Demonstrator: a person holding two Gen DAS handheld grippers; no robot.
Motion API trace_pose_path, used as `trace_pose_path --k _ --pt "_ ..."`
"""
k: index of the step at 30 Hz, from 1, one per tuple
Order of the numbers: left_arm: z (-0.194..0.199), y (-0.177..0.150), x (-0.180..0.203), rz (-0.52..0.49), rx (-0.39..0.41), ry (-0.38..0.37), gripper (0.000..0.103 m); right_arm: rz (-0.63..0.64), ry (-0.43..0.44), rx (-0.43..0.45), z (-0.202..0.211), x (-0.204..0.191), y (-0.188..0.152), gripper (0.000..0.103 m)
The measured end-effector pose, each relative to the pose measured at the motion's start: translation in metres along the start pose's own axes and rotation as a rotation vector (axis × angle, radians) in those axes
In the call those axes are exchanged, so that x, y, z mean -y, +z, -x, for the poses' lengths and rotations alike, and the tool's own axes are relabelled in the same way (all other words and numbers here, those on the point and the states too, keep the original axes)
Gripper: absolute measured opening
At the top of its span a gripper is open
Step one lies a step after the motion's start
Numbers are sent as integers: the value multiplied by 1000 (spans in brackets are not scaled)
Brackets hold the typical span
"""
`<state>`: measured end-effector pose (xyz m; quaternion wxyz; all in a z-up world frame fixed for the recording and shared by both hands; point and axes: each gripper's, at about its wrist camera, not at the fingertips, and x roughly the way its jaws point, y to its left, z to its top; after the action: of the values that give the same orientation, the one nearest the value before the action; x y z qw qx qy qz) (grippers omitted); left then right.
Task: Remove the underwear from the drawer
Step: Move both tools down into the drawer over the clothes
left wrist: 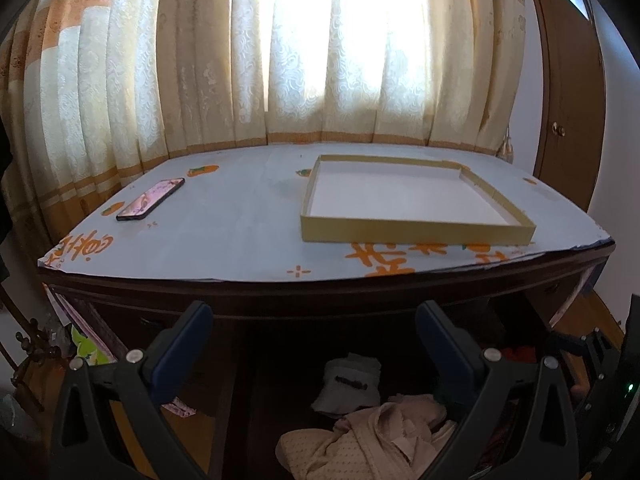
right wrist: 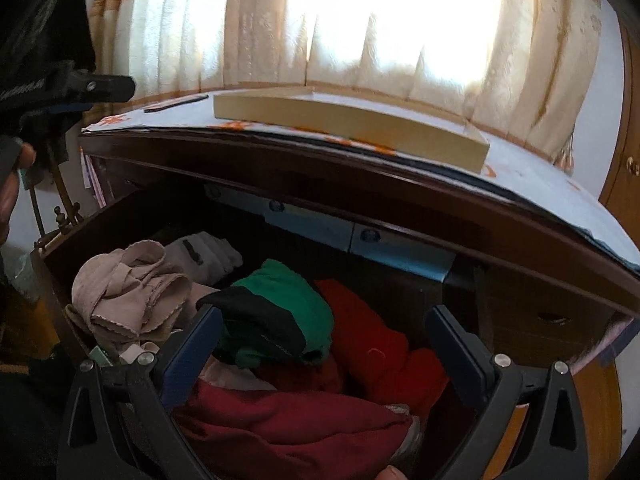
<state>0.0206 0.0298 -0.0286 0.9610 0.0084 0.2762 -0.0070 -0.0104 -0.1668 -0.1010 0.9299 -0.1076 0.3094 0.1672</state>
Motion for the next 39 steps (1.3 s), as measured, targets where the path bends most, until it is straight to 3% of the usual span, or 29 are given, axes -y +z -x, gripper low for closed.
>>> trace_pose_path --k 18,32,39 --pt "-26 -37 9 -118 -141 0 103 47 -60 -178 -18 -5 7 102" --pt "-39 -56 9 -158 -221 -7 103 109 -54 -224 -25 -16 13 102" --pt "-41 -60 6 -161 -242 -10 103 105 1 -232 -29 -20 25 102"
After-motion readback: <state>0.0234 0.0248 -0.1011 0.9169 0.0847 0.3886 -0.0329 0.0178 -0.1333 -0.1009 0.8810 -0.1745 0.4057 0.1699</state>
